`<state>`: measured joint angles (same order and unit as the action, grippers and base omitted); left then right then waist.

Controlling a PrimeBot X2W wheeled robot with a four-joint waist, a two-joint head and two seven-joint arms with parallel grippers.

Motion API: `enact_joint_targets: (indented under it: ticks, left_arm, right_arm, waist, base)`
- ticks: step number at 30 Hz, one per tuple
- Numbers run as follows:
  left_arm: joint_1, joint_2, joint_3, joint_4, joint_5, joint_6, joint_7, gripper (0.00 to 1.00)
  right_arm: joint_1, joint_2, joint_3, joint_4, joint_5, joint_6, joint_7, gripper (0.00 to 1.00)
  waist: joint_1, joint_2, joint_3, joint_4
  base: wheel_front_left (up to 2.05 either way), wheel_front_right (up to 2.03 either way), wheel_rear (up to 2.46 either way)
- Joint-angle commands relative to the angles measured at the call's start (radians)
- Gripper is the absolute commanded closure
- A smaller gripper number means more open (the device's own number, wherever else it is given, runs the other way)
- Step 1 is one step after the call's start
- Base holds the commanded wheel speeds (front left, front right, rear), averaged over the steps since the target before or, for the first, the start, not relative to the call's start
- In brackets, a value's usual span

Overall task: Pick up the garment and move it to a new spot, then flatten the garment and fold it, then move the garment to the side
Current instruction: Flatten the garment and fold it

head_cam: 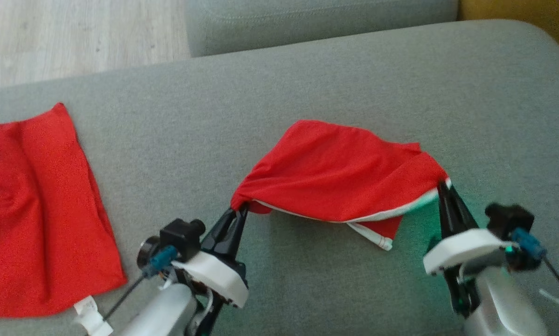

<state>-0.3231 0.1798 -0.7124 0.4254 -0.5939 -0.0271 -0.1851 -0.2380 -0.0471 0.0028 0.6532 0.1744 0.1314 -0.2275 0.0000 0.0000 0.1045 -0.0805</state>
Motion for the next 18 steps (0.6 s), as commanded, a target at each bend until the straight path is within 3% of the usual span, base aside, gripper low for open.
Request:
enact_joint_targets:
  ticks: [1,9,18]
  left_arm:
    - [-0.06,0.033,0.037,-0.047,0.006,-0.005,0.01,1.0]
    - [-0.234,0.151,0.08,-0.136,0.026,-0.03,0.111,1.0]
    - [-0.396,0.204,0.131,-0.225,0.024,-0.032,0.182,1.0]
  right_arm:
    - [-0.055,-0.003,0.046,-0.089,0.021,-0.001,-0.015,1.0]
    - [-0.201,-0.003,0.095,-0.38,0.051,-0.001,0.071,1.0]
    - [-0.365,-0.02,0.088,-0.466,0.017,-0.001,0.171,1.0]
  waist:
    - [0.0,0.0,-0.019,-0.008]
    - [0.0,0.0,-0.097,-0.022]
    - [0.0,0.0,-0.159,-0.004]
  base:
    - [0.0,0.0,0.0]
    - [0.0,0.0,0.0]
    - [0.0,0.0,0.0]
